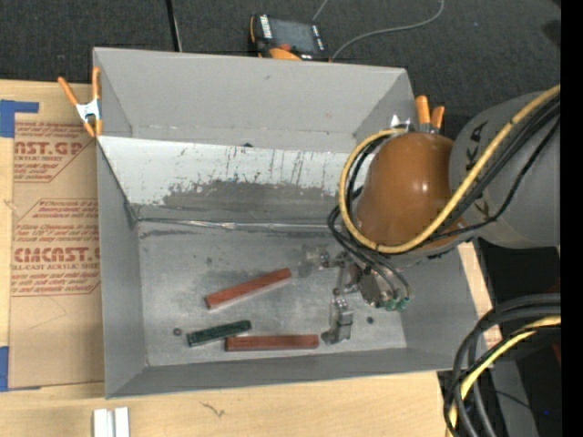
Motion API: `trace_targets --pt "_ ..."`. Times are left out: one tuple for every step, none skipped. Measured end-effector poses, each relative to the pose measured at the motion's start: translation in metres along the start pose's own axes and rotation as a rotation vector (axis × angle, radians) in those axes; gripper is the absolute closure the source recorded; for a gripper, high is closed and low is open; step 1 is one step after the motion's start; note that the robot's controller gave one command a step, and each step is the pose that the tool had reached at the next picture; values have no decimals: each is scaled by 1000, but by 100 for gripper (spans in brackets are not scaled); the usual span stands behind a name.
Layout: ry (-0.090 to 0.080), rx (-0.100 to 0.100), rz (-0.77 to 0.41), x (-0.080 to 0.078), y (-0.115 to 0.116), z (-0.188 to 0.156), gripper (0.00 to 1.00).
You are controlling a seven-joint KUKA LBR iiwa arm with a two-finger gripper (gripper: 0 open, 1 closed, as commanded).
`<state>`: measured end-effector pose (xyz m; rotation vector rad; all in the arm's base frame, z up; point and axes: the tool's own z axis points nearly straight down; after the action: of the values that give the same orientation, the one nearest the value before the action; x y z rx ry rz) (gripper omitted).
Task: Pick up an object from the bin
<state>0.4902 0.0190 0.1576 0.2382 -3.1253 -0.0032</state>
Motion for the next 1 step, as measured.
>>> trace_targets --pt "-7 -1 127 -81 41 91 0"
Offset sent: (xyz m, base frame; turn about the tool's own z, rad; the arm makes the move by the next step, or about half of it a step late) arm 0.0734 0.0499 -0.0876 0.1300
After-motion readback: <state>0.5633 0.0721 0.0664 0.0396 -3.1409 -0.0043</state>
